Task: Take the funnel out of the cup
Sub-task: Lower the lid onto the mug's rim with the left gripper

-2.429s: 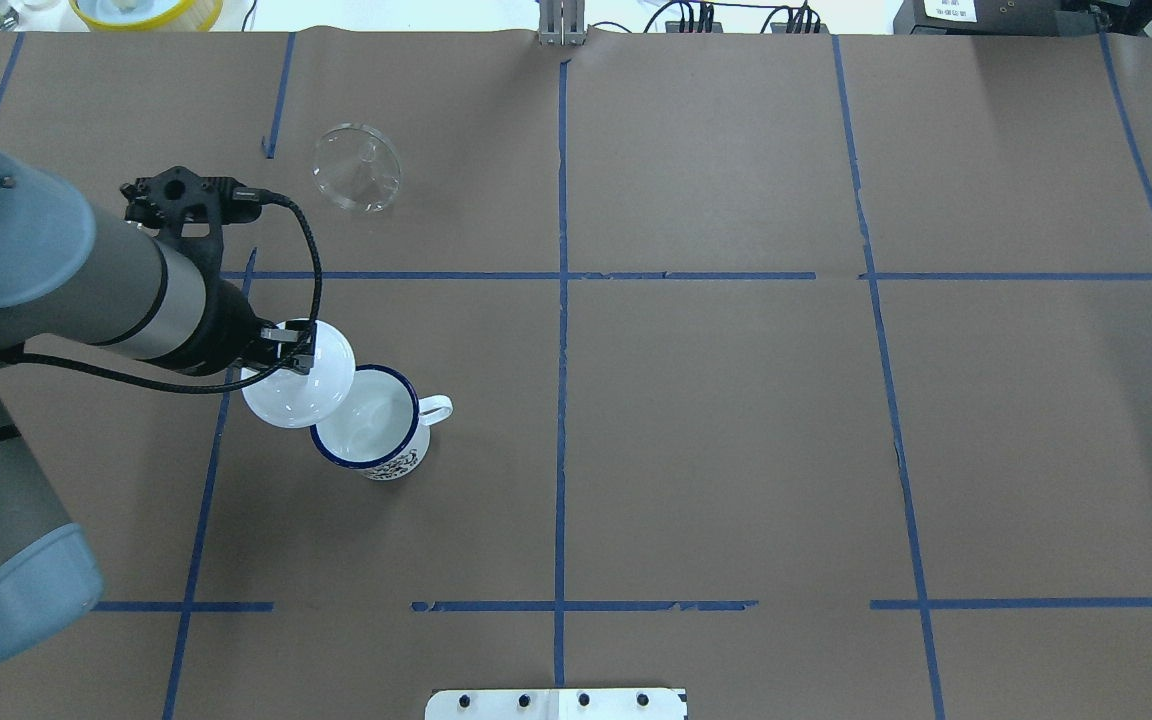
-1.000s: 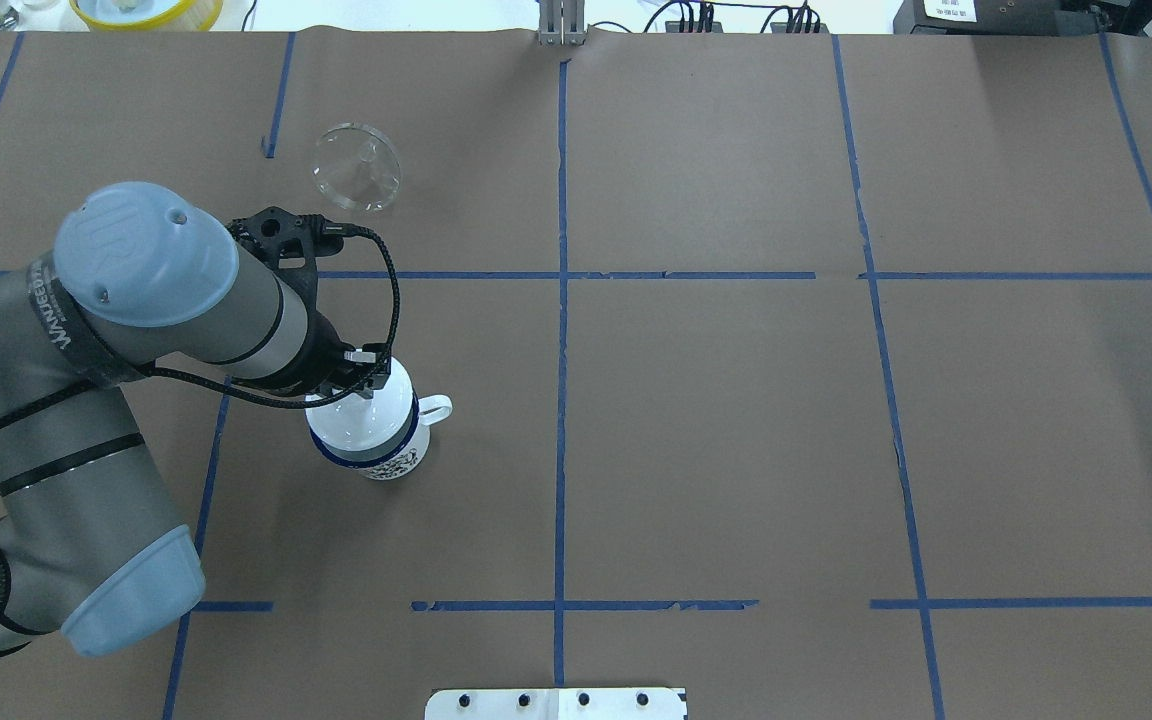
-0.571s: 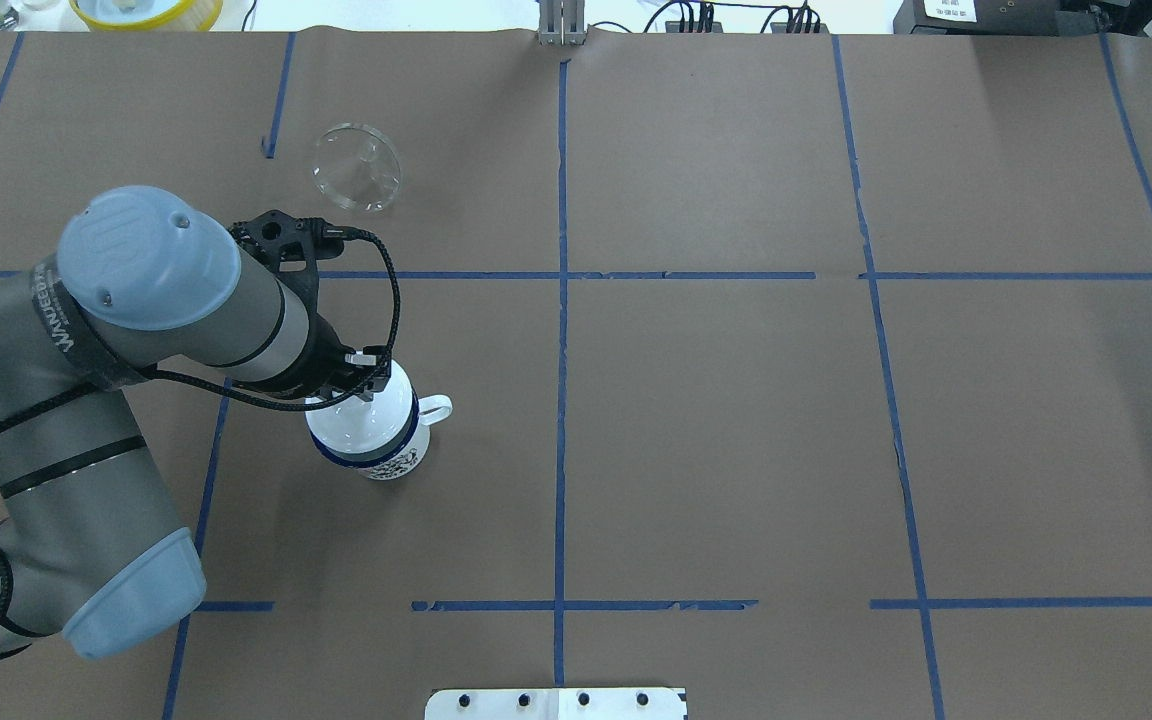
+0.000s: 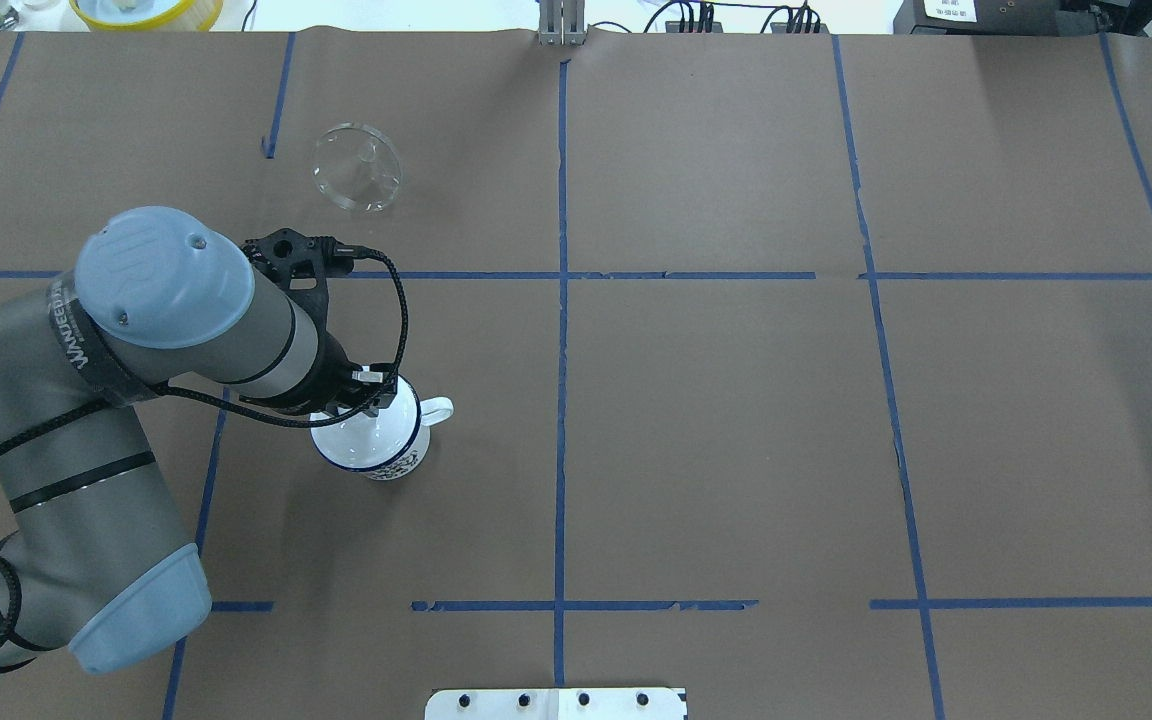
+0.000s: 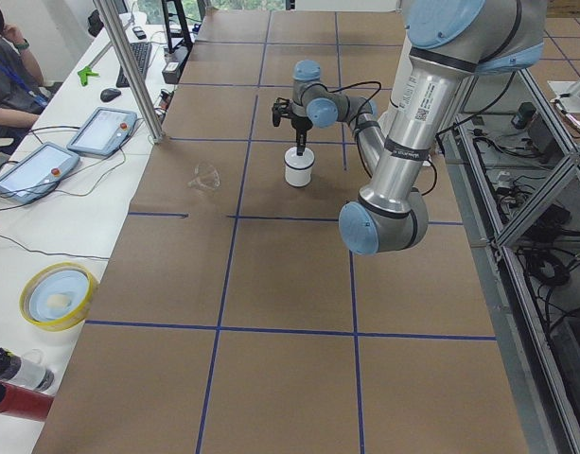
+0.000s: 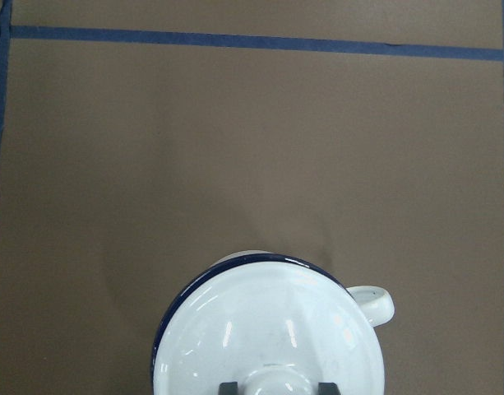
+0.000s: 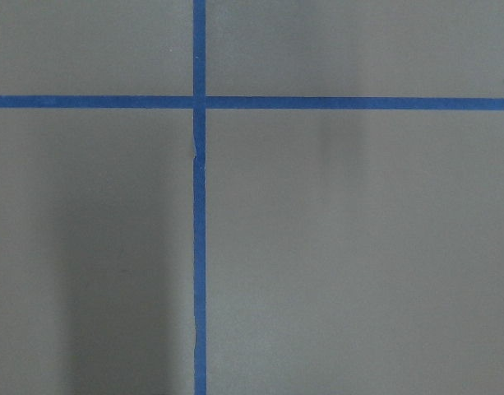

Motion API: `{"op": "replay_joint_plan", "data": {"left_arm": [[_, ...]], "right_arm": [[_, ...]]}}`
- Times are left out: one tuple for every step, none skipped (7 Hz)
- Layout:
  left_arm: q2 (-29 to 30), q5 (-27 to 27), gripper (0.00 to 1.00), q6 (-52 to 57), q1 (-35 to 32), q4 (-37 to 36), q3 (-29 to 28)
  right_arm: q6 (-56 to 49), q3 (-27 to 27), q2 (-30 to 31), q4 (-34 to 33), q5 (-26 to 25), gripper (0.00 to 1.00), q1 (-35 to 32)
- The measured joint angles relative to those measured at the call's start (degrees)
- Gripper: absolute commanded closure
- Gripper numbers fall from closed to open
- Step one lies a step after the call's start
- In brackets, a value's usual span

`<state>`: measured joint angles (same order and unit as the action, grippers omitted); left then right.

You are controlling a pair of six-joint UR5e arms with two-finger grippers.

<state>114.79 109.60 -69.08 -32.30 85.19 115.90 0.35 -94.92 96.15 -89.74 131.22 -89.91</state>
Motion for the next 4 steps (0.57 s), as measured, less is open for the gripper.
{"op": "replay_joint_plan", "data": {"left_arm": [[-0.01,0.0,0.99,0.0,0.06,0.01,-0.09],[-0.01,0.0,0.73,0.03,0.1,-0.01,-0.31],[0.03,0.0,0.45,0.09,0.11,0.06,-0.65],[0.05,0.0,0.0,0.23,0.13,0.05,-0.77]], "right_arm": [[0.0,0.0,0.0,0.0,0.0,0.0,0.0],[0.0,0.0,0.0,0.0,0.0,0.0,0.0],[0.0,0.0,0.0,0.0,0.0,0.0,0.0],[0.0,0.0,0.0,0.0,0.0,0.0,0.0]]}}
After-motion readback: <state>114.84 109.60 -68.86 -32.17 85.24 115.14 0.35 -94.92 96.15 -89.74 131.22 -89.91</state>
